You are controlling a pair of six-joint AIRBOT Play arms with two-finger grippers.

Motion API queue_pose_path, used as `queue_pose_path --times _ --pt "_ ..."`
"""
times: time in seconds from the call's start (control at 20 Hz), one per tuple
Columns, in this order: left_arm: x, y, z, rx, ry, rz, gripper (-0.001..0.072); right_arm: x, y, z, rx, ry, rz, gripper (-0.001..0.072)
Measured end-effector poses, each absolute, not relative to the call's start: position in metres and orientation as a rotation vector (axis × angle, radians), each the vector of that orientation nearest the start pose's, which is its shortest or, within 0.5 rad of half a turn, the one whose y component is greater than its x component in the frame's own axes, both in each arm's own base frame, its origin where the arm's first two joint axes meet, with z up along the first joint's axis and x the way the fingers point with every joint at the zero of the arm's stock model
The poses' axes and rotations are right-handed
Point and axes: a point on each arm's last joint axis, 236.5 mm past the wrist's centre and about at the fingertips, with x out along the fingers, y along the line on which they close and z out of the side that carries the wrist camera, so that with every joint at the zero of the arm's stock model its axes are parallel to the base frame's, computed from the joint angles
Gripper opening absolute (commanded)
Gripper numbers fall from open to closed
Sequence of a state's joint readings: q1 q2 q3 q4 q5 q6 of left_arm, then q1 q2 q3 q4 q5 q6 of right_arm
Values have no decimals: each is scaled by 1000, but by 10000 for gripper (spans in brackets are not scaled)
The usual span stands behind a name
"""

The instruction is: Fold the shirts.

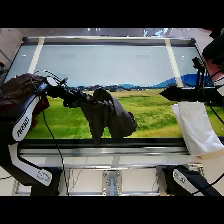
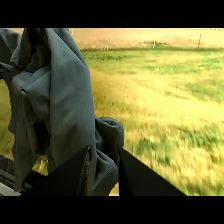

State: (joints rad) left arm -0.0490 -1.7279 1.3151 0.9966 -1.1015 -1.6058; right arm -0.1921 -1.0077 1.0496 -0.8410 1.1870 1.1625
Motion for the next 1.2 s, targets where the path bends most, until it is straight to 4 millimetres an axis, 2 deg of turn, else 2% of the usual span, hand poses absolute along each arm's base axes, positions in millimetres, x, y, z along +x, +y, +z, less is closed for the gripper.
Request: queue_pose_path --times 0.05,0.1,0.2,0.25,0.3,0.35,0.5,0.65,0.8,0.95,1.0,1.05,1.1,1.2 --pt "429 -140 -90 -580 1476 -229 88 361 82 117 354 926 473 200" --pt "433 -144 -90 -574 1458 -232 7 362 85 115 352 931 479 201" --pt "441 -151 -90 -561 1418 -238 8 361 92 101 351 981 494 211" --pt "444 -153 -90 -559 1402 -238 8 360 97 89 348 1025 504 273" --pt "447 -154 -89 -556 1387 -237 8 356 104 74 346 1087 525 443" --pt "450 -155 -89 -556 1376 -236 8 351 112 57 337 1151 546 464" --pt "454 -155 -89 -555 1357 -232 8 334 140 5 299 1349 618 463" --pt "455 -155 -89 -555 1353 -231 8 321 156 -41 216 1481 637 463" --pt "456 -155 -89 -555 1349 -230 8 311 173 -67 147 1543 664 463" --pt "456 -155 -89 -554 1349 -231 8 307 192 -80 78 1540 697 445" --pt "456 -154 -89 -554 1348 -231 8 307 198 -82 58 1531 703 385" --pt "456 -154 -89 -554 1348 -231 8 310 203 -85 38 1511 707 87" --pt "456 -154 -89 -554 1348 -231 8 311 208 -86 25 1494 711 15" --pt "457 -153 -86 -555 1342 -231 8 313 212 -86 -1 1480 718 14"
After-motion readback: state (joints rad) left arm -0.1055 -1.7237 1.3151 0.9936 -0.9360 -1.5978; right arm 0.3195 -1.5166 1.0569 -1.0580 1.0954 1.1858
